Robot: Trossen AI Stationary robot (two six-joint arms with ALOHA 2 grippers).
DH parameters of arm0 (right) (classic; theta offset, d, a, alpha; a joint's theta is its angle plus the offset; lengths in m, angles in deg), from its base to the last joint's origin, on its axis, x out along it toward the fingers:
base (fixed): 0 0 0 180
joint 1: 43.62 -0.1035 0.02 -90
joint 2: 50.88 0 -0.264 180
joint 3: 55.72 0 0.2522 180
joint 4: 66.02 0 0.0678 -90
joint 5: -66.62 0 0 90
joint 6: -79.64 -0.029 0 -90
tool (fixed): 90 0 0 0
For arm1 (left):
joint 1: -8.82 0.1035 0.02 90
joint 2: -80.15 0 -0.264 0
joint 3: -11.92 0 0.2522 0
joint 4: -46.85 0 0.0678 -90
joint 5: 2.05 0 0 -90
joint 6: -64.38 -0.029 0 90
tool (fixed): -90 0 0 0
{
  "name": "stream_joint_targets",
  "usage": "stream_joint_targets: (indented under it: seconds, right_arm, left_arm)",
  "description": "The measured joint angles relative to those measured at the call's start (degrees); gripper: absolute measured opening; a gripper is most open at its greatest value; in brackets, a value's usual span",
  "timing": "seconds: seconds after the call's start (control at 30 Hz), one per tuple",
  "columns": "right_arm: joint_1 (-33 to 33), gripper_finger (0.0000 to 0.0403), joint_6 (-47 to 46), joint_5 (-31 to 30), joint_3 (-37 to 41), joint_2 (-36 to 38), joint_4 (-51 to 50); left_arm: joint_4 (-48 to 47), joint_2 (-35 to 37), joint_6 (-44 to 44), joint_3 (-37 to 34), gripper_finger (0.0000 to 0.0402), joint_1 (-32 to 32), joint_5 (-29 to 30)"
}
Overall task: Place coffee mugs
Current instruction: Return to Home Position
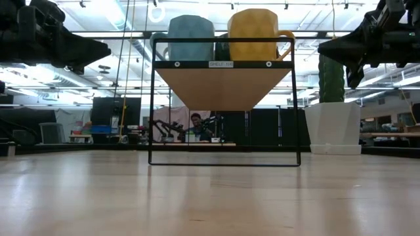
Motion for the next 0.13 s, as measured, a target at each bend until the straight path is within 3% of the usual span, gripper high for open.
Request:
stream_joint_targets:
  seconds: [0.13]
  right_arm:
    - [0.0, 0.0043, 0.0, 0.0, 0.0, 0.0, 0.0]
  left_arm:
    - [0.0, 0.0, 0.0, 0.0, 0.0117, 0.0, 0.0]
